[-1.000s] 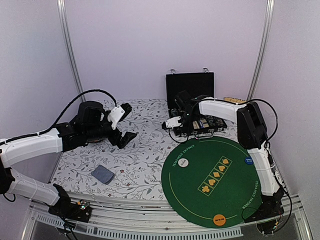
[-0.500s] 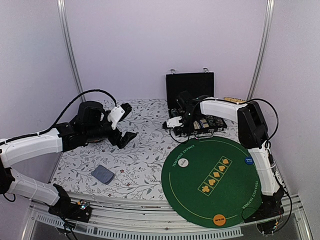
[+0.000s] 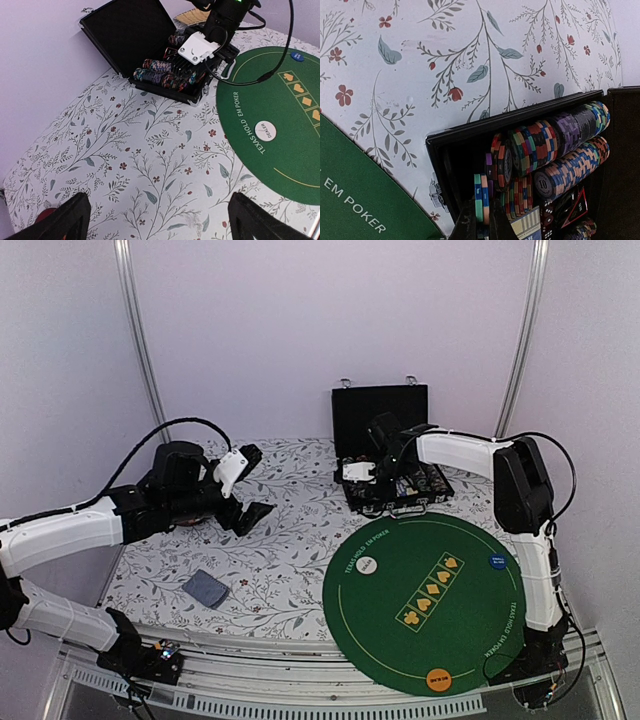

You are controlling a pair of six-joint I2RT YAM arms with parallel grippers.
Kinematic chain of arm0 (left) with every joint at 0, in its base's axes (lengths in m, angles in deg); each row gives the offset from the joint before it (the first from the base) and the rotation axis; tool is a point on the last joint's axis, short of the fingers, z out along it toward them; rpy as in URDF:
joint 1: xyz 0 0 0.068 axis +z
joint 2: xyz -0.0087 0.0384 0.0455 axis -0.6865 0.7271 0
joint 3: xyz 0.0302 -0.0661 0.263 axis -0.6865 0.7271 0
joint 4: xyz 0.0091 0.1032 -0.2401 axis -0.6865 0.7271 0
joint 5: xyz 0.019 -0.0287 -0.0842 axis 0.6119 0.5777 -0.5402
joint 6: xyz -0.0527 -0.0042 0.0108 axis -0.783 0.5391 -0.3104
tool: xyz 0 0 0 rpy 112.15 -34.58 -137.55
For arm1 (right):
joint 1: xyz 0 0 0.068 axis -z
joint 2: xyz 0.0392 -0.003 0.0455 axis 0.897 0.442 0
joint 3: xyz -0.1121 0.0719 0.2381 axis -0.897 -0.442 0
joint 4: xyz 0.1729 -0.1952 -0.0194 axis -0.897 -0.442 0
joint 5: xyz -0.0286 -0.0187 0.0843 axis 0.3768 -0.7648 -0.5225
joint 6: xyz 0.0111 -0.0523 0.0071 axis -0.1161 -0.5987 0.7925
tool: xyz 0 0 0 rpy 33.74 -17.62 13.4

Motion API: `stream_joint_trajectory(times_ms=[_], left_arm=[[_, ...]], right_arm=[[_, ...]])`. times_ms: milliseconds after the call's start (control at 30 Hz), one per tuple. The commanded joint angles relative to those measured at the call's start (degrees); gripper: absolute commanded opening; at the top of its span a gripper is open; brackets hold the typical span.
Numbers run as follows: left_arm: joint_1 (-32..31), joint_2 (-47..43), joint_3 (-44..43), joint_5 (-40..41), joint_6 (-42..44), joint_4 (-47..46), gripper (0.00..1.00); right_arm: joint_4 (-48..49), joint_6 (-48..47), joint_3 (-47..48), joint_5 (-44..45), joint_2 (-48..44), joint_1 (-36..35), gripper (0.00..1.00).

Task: Distribute texas hold em gaming equipment
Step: Pick up the pile of poker chips from the chip case, then place the poker chips pile in the big blind area.

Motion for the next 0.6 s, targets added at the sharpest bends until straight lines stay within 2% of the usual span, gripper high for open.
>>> stream_joint_trajectory(times_ms=[0,333,567], left_arm=[[0.0,-1.14,0.47,0.63,0.45,-0.49,0.98],[-0.02,-1.68,0.38,0.53,0.39,-0.59,0.98],[-0.09,-2.0,0.29,0.35,0.29,-0.59,0.98]], right_arm=[[2.14,2.65,-0.34,-2.66,-2.99,0.12,0.02],[4.6,10.9,-1.9,-9.41,-9.14,1.89,0.02],[5.84,16.51,-3.92,-10.92,-12.01,2.89,0.02]])
